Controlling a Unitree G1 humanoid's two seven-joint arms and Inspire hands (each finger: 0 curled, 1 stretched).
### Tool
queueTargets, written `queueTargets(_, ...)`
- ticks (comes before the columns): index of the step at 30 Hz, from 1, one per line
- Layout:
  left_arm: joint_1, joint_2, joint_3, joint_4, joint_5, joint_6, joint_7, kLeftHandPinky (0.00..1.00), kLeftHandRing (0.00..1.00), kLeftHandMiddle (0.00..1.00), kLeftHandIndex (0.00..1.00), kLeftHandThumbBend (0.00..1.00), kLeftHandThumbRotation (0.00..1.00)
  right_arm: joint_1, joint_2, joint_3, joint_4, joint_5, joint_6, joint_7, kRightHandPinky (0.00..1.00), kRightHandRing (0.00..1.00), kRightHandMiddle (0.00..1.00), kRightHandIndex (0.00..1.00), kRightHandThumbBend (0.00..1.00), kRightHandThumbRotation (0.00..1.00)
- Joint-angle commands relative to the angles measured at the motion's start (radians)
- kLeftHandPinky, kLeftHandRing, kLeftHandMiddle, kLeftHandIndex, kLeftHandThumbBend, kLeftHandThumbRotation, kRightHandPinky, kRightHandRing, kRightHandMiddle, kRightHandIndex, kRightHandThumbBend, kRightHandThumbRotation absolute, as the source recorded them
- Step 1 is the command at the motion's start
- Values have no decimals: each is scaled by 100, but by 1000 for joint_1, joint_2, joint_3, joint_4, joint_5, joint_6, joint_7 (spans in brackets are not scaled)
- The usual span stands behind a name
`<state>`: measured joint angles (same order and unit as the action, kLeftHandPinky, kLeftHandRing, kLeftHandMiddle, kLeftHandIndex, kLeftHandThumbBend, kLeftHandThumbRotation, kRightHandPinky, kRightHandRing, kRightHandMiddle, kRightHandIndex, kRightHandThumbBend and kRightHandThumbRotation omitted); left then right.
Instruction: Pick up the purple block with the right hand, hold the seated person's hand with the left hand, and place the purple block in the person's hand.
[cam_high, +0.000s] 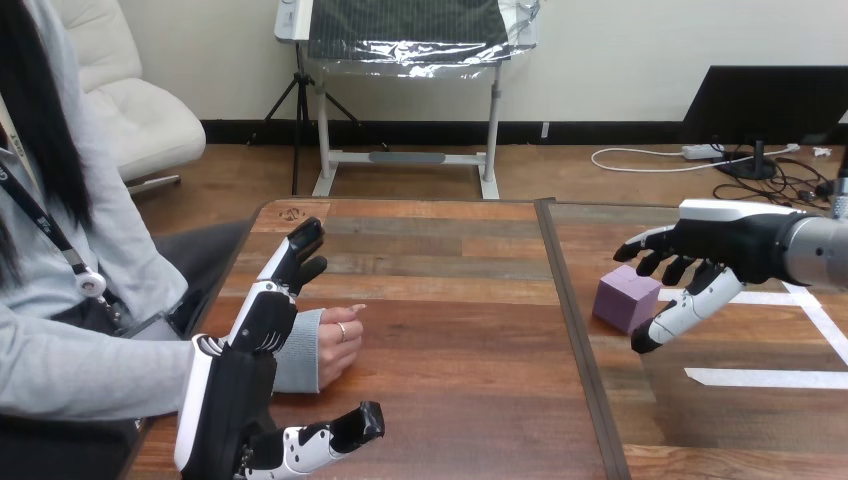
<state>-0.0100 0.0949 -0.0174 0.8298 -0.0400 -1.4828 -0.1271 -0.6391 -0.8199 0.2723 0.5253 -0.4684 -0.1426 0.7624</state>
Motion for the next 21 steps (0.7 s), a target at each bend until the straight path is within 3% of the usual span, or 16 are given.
queueTargets(1, -64, -3, 12, -4, 4, 1, 1, 86, 92, 93, 89, 100, 55, -18, -32, -68, -73, 31, -19, -50, 72, 79, 83, 87, 94, 38)
queueTargets(8, -64, -1, 0, -5, -10, 5, -3, 86, 92, 93, 89, 100, 54, -14, -30, -90, -83, 30, -20, -114, 69, 76, 79, 84, 96, 35)
queueTargets(21, -59, 2, -8, -11, -12, 14, -7, 87, 93, 94, 89, 100, 53, -54, 33, -110, 75, 36, -90, -340, 65, 71, 76, 81, 97, 31)
